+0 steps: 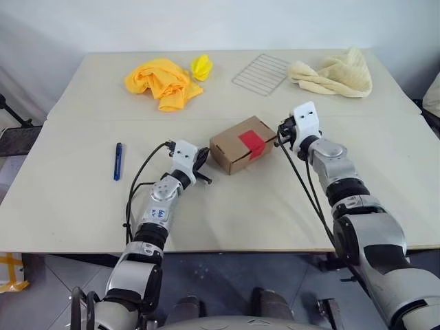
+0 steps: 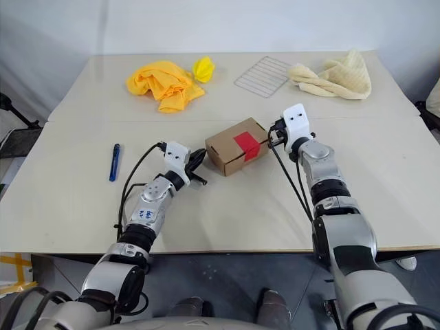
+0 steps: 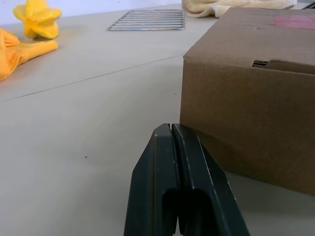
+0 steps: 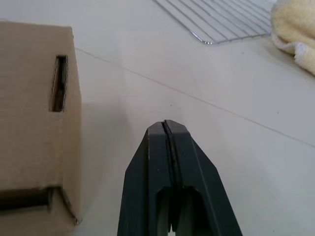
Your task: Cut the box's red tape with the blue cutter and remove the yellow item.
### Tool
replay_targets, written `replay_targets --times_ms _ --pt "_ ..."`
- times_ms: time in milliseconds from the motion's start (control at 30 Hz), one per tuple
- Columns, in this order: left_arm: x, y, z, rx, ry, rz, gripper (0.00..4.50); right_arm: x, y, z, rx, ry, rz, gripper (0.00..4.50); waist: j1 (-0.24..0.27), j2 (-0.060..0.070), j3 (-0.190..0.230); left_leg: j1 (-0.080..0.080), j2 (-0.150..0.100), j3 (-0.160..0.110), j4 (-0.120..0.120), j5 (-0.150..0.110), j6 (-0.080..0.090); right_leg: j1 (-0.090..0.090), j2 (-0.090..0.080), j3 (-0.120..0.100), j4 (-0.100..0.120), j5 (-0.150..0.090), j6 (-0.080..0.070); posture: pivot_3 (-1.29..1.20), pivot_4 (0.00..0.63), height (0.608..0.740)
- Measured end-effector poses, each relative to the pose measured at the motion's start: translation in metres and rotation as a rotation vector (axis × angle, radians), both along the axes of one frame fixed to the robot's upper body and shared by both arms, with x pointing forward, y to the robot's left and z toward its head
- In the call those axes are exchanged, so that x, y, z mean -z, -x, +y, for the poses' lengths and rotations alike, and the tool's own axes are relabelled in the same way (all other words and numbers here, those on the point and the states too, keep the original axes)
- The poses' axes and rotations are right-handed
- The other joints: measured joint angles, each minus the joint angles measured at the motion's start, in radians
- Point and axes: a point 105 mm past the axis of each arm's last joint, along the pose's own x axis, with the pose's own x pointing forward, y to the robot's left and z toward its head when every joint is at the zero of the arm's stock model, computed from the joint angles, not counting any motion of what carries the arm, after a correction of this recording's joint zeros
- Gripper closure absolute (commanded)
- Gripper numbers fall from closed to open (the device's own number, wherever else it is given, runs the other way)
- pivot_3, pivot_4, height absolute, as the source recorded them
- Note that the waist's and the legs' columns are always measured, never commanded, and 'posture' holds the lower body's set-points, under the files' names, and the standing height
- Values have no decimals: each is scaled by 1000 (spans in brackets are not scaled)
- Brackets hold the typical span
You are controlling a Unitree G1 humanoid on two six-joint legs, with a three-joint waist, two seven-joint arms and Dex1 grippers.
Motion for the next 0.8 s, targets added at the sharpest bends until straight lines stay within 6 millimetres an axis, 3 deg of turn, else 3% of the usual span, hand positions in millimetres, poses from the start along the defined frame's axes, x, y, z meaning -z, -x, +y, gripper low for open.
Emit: replay_targets --times_ms 200,300,500,800 --pt "2 9 -21 139 12 18 4443 7 3 3 -33 -1 15 4500 -1 0 0 -1 0 0 0 0 0 -1 0 0 0 0 0 0 150 740" --pt "2 16 -37 235 -3 29 4443 6 4 19 -96 -12 29 4500 -6 0 0 -2 0 1 0 0 0 -2 0 0 0 0 0 0 150 740" --pt "2 29 -42 341 16 83 4443 -11 4 35 -186 11 7 4500 -24 0 0 -7 0 1 1 0 0 -9 0 1 2 0 0 0 150 740" --pt "3 42 -51 397 8 119 4443 -24 -3 22 -67 102 -96 4500 -25 0 0 -15 0 2 9 0 0 -14 0 2 5 0 0 0 150 740"
